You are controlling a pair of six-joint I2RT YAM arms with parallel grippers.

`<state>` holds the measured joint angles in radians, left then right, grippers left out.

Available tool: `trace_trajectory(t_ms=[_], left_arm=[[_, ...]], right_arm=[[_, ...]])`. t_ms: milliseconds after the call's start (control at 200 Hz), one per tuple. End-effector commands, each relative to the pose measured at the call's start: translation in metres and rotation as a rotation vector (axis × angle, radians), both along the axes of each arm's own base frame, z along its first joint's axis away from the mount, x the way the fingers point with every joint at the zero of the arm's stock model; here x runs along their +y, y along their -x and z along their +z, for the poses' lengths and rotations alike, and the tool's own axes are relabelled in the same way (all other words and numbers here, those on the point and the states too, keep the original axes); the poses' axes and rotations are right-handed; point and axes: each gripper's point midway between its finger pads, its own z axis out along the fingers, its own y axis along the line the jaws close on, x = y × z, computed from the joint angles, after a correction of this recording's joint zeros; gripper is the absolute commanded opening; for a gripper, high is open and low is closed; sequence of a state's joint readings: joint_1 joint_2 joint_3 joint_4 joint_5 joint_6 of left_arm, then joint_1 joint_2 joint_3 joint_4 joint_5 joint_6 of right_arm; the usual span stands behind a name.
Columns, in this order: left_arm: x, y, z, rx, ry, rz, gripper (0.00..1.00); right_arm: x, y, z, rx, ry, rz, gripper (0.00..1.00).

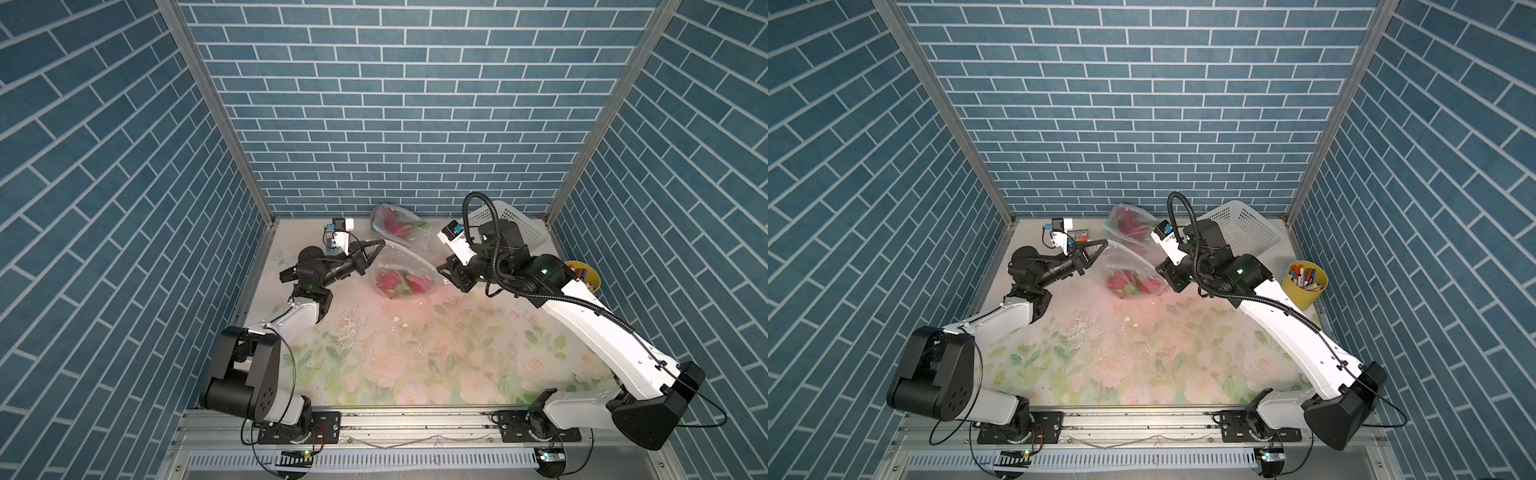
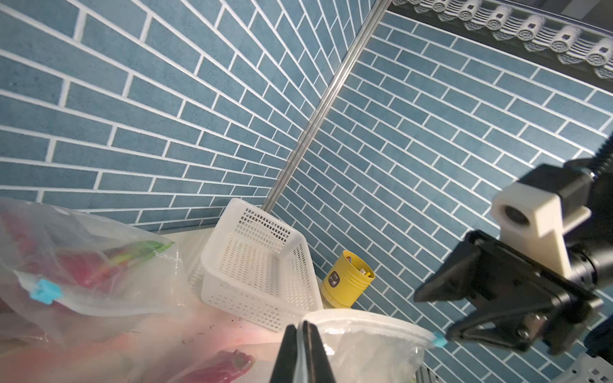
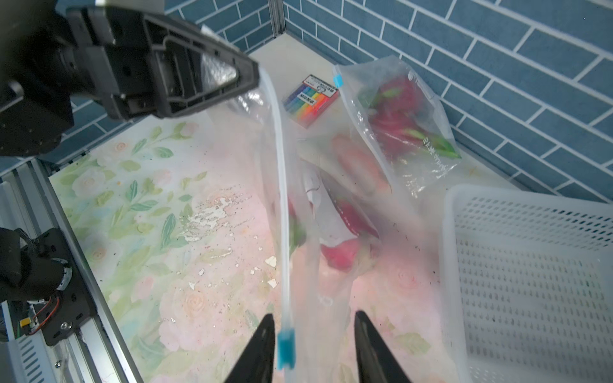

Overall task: Open the zip-top bag and take out the dragon fruit
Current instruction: Adjust the zipper food storage bag at the center of the board.

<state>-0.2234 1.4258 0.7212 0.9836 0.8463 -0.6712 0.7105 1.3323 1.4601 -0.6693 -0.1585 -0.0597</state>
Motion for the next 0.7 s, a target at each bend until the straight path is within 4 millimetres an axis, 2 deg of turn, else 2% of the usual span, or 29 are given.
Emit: trace_trajectory(t_ms=[0, 50, 165, 295, 315, 355, 410, 465, 610, 695], left_arm=[[0.001, 0.022, 0.016, -0.131, -0.017, -0.014, 0.00], [0.002, 0.026, 0.015, -0.149, -0.031, -0.003, 0.00], [0.005, 0.026, 0.016, -0.171, -0.031, 0.026, 0.00], [0.005, 0.021, 0.016, -0.163, -0.025, 0.030, 0.00], [0.005, 0.020, 0.016, -0.160, -0.022, 0.034, 0.00], [0.006, 0.016, 0.016, -0.153, -0.013, 0.045, 0.00], [0.007, 0.011, 0.017, -0.144, 0.001, 0.057, 0.00], [0.007, 0.006, 0.019, -0.133, 0.016, 0.068, 0.00], [0.010, -0.009, 0.034, -0.128, 0.053, 0.101, 0.00], [0.010, -0.017, 0.046, -0.140, 0.073, 0.119, 0.00]], right_arm=[[0.010, -0.018, 0.006, -0.055, -0.006, -0.005, 0.43], [0.012, -0.028, 0.003, -0.067, 0.010, -0.026, 0.44], [0.027, -0.045, -0.023, -0.019, 0.054, -0.016, 0.46], [0.052, -0.032, -0.046, 0.097, 0.019, 0.100, 0.50], [0.055, -0.031, -0.048, 0.111, 0.010, 0.112, 0.58], [0.059, -0.027, -0.050, 0.127, -0.008, 0.129, 0.62], [0.061, -0.025, -0.052, 0.142, -0.024, 0.138, 0.62], [0.063, -0.023, -0.051, 0.148, -0.046, 0.144, 0.57], [0.071, -0.006, -0.042, 0.210, -0.107, 0.204, 0.31], [0.077, 0.007, -0.036, 0.248, -0.136, 0.242, 0.25]])
